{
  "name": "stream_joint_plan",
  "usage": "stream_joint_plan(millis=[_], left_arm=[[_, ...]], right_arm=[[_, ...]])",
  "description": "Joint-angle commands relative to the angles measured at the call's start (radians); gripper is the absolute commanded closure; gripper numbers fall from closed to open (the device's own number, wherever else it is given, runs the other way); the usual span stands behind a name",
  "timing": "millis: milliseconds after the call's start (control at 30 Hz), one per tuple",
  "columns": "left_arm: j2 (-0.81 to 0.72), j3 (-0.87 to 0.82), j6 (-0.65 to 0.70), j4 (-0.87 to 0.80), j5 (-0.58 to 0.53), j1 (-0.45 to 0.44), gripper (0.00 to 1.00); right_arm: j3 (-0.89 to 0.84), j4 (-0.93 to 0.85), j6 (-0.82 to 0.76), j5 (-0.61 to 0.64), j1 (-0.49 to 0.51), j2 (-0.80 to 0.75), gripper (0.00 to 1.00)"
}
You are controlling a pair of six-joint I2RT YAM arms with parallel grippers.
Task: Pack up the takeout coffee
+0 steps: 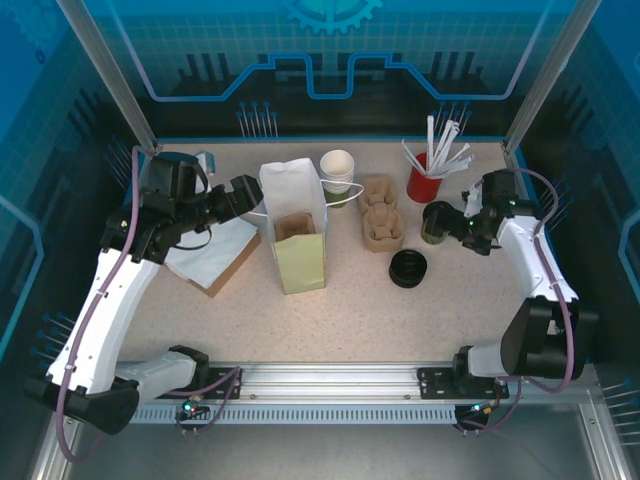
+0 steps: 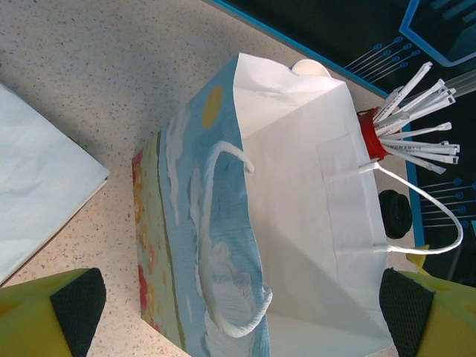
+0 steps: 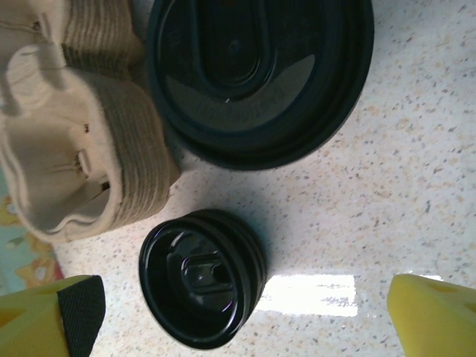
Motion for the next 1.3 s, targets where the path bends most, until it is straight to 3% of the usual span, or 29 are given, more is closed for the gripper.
stream_joint_plan(millis=[0,600,1267], left_arm=[[-0.002,-0.013,-0.014,0.006,0.027,0.006,0.01],[0.057,0.011,-0.035,-0.021,0.080,0.006,0.01],[0.052,0.004,-0.026,-0.022,0.077,0.006,0.01]], right_arm=[[0.057,0.011,-0.023,0.062,0.016,0.033,0.00],[0.177,-0.024,-0.085,0.207,0.093,0.182,0.00],[0.293,-0.047,-0.115,0.256,0.121,0.352,0.00]])
